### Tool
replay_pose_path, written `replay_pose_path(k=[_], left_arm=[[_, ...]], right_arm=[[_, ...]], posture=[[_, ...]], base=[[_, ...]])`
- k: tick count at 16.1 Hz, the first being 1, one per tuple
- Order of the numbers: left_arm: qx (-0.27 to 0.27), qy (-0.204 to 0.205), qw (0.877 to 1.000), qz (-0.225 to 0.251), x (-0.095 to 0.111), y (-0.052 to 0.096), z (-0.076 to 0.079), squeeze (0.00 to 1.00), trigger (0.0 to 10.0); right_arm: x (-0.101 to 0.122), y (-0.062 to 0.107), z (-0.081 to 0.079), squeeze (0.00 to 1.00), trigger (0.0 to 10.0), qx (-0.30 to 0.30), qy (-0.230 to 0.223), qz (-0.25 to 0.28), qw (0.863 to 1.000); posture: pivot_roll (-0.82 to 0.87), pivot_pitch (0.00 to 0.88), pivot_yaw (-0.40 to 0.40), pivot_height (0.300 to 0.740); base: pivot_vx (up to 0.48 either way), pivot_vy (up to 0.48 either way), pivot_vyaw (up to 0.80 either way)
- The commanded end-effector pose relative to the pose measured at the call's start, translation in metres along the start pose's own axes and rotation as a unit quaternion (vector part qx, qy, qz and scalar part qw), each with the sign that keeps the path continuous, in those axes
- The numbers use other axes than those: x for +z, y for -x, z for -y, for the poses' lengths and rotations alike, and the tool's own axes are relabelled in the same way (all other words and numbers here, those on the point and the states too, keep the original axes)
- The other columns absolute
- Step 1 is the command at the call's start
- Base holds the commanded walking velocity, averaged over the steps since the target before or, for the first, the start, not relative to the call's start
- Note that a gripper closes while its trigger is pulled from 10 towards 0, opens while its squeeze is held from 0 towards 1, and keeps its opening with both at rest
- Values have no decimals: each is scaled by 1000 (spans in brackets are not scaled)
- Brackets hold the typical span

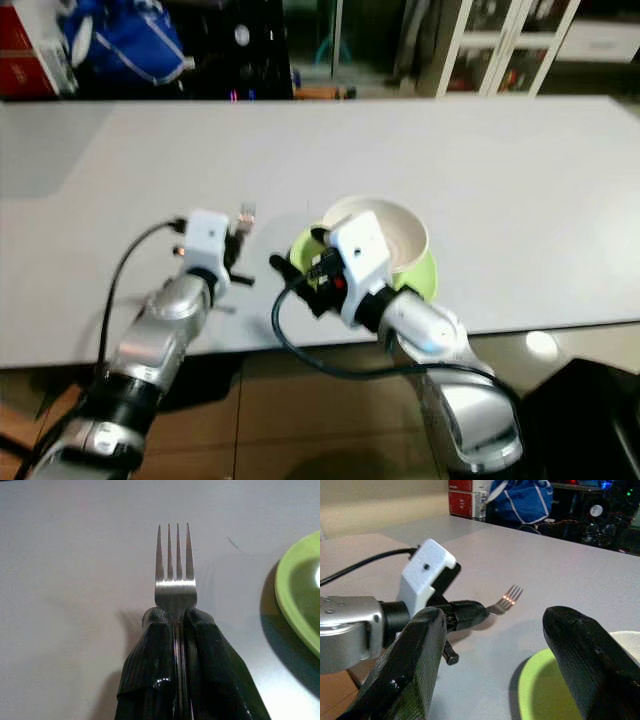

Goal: Setting the table

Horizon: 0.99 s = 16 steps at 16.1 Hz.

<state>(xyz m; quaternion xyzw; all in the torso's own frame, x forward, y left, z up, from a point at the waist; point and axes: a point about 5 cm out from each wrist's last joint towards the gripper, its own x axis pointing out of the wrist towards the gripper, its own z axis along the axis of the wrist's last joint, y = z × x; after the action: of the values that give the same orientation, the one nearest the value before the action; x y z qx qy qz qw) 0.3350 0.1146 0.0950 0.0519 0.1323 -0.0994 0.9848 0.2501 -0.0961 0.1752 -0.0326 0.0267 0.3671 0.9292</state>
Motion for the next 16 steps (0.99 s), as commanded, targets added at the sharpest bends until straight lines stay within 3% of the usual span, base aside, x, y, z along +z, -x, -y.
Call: replay_pose_path(k=[1, 4, 8, 16], left_arm=[[4, -5, 1000, 9, 7, -4, -4, 0, 10000], [16, 7, 1000, -11, 5, -9, -5, 0, 10000], [-7, 29, 999, -24, -2, -19, 7, 0, 10000], [-36, 15, 999, -35, -3, -28, 17, 0, 10000]], right_arm=[[0, 1, -2, 0, 10000, 9, 0, -7, 1000], [-14, 5, -1, 0, 10000, -1, 9, -55, 998], [-29, 7, 1, 0, 10000, -18, 9, -93, 995], [-52, 10, 8, 0, 10000, -64, -1, -155, 986]], posture=[[-28, 0, 18, 740], [-34, 0, 19, 740], [-40, 0, 17, 740], [-49, 0, 26, 740]], base=[[0, 0, 0], [0, 0, 0], [0, 0, 0], [0, 0, 0]])
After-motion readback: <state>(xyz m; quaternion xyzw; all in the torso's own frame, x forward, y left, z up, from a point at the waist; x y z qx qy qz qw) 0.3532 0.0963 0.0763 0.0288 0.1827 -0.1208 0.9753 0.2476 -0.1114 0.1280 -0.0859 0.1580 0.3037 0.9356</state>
